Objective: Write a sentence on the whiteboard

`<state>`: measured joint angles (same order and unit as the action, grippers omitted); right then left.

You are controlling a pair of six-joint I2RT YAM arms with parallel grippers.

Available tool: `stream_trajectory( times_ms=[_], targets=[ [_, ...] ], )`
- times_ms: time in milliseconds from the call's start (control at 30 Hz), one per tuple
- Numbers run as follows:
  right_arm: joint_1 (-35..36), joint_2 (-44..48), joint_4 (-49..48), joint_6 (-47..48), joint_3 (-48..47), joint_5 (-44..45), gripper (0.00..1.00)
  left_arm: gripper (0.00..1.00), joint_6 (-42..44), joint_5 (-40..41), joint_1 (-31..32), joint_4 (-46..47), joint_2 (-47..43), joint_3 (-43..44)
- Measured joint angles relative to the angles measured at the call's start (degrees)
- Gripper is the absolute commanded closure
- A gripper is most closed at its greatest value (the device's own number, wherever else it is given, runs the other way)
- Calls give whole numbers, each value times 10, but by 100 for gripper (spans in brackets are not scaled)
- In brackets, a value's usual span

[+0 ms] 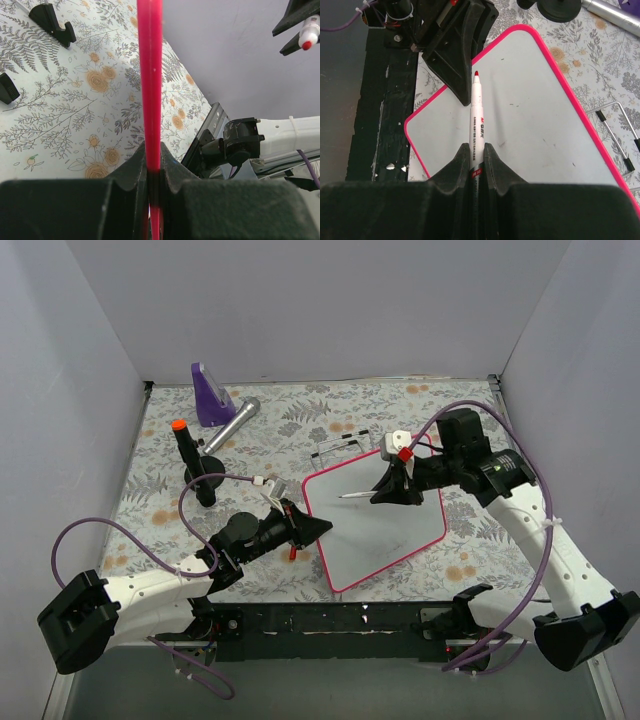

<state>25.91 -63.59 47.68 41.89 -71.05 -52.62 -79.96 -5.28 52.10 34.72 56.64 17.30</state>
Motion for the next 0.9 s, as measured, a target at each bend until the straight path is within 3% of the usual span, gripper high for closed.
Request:
stream_trajectory(
  times_ms=[333,900],
  targets=[
    [58,-26,-27,-27,-34,32,99,100,0,3,2,-2,0,0],
    [74,-38,-96,-71,-14,77,99,100,0,4,2,-4,-1,0]
  ],
)
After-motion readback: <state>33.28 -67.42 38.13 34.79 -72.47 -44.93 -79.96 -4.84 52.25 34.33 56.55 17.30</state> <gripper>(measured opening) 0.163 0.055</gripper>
